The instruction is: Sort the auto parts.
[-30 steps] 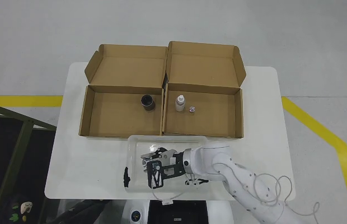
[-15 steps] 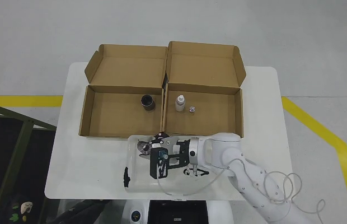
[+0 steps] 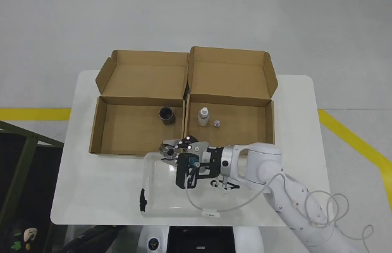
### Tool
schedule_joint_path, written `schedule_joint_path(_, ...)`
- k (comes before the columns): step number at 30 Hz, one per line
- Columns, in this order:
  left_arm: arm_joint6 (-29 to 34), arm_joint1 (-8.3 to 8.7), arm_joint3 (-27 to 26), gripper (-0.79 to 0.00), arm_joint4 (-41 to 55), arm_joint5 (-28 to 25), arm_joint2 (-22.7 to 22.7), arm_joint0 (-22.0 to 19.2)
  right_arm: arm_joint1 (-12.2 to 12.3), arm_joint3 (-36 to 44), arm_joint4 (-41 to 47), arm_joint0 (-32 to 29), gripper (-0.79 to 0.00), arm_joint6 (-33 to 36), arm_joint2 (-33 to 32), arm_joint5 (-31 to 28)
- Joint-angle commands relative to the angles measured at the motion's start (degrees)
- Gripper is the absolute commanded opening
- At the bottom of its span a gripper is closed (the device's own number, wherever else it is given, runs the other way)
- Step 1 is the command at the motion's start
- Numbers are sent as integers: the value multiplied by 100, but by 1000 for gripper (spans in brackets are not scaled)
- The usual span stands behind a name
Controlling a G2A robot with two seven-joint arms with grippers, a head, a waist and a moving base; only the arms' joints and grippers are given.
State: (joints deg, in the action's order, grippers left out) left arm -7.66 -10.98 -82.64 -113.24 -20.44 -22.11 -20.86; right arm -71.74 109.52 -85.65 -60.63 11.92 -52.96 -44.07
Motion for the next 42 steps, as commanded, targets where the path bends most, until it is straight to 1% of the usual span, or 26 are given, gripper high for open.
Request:
schedule_joint_path(1, 0, 0, 0, 0, 0, 0, 0, 0, -9, -46, -8, 29, -785, -39, 36, 43)
schedule_joint_path(15, 0, 0, 0, 0, 0, 0, 0, 0, -79, -534, 40, 413, -785, -210, 115, 300)
schedule_joint_path(23, 0, 0, 0, 0, 0, 0, 0, 0, -185, -1089, 422, 842, -785, 8, 319, 284)
schedule_joint_path(30, 0, 0, 0, 0, 0, 0, 0, 0, -370, -1875, 917, 1509, -785, 284, 713, 88)
schedule_joint_path(36, 0, 0, 0, 0, 0, 0, 0, 0, -595, -2653, 1315, 2123, -785, 538, 1153, -19)
schedule_joint_path(42, 0, 0, 0, 0, 0, 0, 0, 0, -841, -3355, 1535, 2559, -785, 639, 1599, -23)
